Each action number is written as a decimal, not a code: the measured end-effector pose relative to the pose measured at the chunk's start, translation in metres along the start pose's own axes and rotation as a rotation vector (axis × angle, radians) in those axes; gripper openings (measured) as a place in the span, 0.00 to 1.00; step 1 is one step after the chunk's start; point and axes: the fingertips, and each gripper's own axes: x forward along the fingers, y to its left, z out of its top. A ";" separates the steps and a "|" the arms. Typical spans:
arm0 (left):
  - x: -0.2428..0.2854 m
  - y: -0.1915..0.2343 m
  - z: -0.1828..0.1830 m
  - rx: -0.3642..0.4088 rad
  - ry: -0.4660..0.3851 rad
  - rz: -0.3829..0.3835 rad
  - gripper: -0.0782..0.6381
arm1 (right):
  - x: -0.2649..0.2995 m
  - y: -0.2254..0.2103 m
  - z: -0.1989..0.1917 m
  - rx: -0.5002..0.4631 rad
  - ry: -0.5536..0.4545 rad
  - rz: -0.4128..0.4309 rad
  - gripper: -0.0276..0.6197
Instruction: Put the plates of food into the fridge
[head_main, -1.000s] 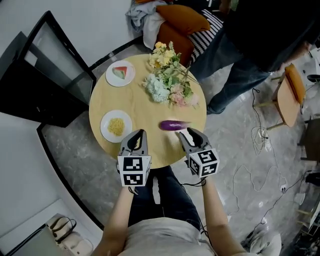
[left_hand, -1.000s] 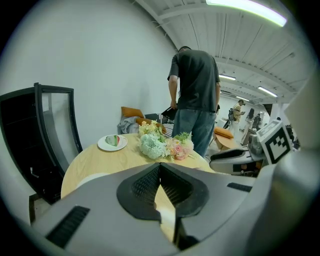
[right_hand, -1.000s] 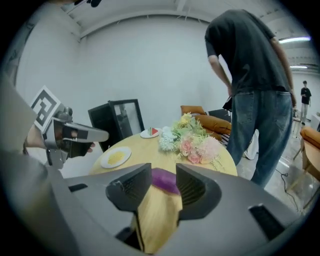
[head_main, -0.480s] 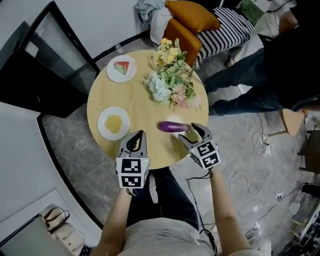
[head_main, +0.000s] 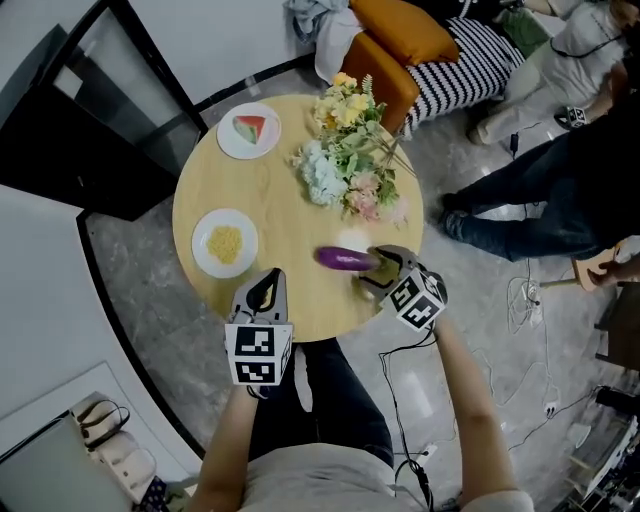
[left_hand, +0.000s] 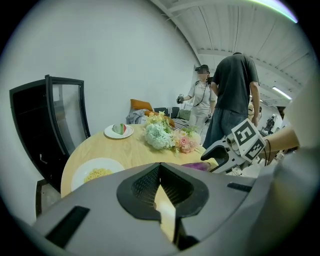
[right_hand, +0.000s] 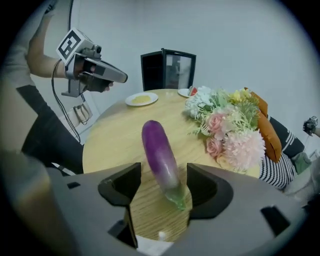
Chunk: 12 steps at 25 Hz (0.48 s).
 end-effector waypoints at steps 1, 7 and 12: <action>0.000 -0.002 -0.001 -0.003 0.002 0.001 0.12 | 0.003 -0.001 0.000 -0.004 0.004 0.010 0.46; 0.003 -0.010 -0.002 -0.012 0.005 0.004 0.12 | 0.016 0.001 0.002 0.016 -0.014 0.060 0.46; 0.005 -0.010 -0.002 -0.012 0.010 0.013 0.12 | 0.020 0.004 0.001 0.016 -0.015 0.079 0.46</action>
